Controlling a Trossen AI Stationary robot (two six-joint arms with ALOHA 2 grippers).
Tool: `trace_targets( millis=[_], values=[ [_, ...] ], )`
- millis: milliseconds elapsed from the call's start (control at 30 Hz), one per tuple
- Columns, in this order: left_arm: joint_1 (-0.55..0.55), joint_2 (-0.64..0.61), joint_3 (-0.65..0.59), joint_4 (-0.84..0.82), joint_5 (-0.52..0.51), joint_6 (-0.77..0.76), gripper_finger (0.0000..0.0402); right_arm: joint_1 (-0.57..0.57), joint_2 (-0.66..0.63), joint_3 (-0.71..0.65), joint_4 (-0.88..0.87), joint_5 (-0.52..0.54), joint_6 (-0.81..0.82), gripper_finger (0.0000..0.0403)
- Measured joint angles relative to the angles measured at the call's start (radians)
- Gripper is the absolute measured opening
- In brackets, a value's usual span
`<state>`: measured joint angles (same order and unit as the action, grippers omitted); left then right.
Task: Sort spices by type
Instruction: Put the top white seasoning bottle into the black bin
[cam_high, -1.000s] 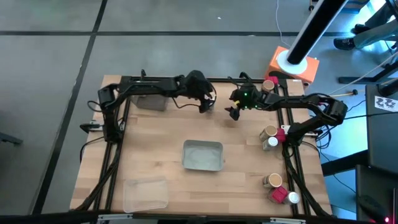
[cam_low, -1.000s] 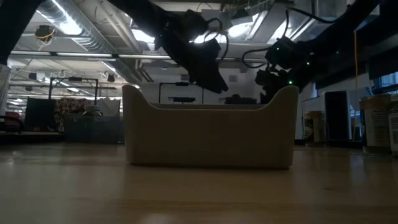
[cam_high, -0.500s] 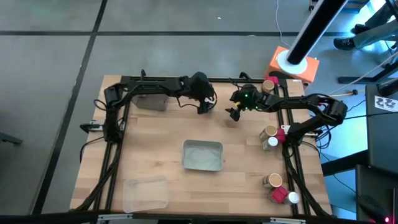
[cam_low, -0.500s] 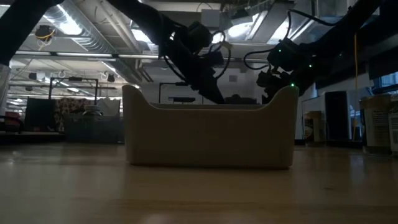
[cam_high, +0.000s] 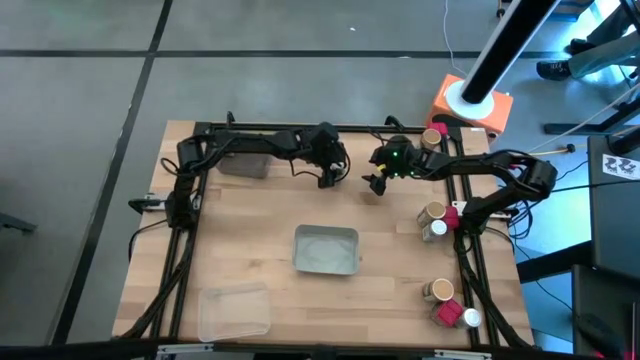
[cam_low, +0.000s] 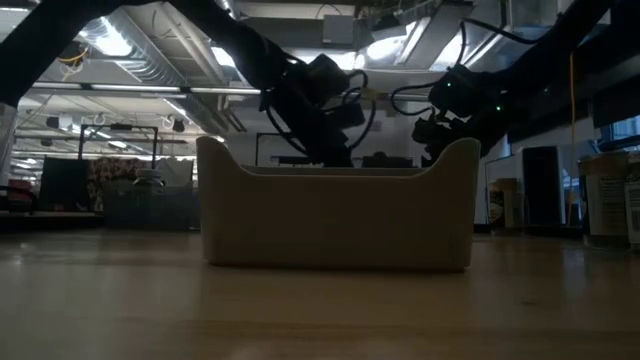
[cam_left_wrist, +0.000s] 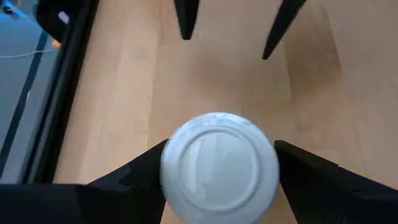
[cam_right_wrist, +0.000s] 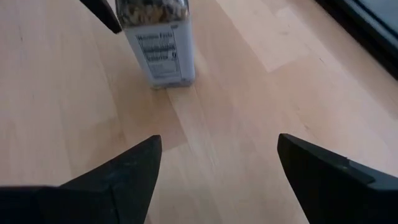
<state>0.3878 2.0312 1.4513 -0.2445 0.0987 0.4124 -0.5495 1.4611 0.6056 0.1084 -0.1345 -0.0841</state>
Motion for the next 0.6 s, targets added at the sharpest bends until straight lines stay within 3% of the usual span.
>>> trace_targets(
  millis=[300, 600],
  values=[
    [-0.002, 0.0, 0.0, 0.003, 0.007, 0.009, 0.0188, 0.0, 0.032, 0.0, 0.013, -0.006, 0.0, 0.0319],
    [-0.004, -0.038, -0.003, -0.015, -0.011, -0.051, 0.0188, -0.001, 0.038, 0.0, 0.018, -0.006, 0.0, 0.0319]
  ],
)
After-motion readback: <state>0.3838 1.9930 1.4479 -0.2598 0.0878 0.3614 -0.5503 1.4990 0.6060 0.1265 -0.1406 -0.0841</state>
